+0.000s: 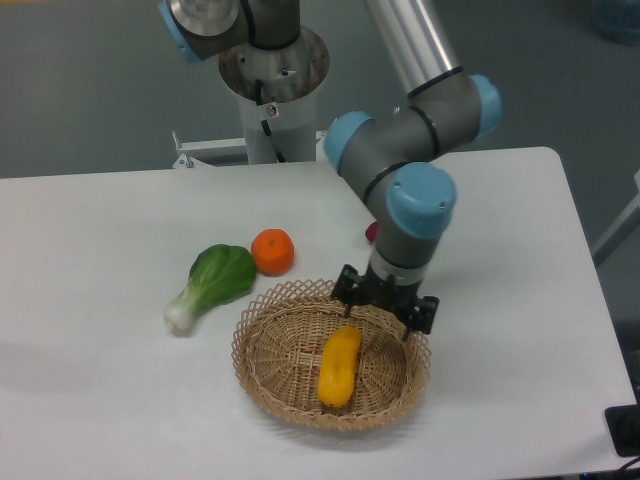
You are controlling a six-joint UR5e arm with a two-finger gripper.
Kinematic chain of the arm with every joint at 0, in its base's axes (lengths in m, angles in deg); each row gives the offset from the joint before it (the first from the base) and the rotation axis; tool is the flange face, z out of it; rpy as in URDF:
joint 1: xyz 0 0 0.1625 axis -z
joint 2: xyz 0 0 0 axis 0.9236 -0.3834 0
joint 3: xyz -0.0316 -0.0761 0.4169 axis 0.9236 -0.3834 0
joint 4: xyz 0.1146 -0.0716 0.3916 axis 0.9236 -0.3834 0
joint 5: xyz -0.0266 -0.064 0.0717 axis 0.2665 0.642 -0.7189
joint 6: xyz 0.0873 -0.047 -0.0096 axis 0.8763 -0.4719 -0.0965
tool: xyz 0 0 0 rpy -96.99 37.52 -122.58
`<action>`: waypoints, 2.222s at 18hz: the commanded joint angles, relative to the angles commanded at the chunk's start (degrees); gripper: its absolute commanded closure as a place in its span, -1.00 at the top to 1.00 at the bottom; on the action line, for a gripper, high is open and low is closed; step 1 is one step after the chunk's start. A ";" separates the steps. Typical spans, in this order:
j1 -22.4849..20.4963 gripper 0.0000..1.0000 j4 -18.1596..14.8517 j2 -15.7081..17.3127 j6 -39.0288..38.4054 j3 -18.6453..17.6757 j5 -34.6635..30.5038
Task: Pick up the mango from the basket
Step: 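Move the open gripper over the basket and lower it onto the yellow fruit, then close the gripper on the yellow fruit and lift it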
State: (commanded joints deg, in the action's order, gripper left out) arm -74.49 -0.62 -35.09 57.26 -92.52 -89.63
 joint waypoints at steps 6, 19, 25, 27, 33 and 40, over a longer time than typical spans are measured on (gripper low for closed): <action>1.14 1.00 0.35 -0.61 -1.05 -1.15 -0.26; 3.69 0.42 7.21 -4.57 -4.83 -1.41 -5.01; 3.69 -0.75 6.95 -3.69 -6.86 -0.45 -4.66; 3.61 -0.91 6.42 -2.99 -6.77 0.08 -4.66; 1.15 -0.91 1.94 -0.18 -5.89 1.75 -4.05; -4.29 -0.89 -2.89 0.17 -5.10 9.30 -4.39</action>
State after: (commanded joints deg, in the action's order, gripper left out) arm -78.78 -3.51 -34.92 52.16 -83.22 -94.03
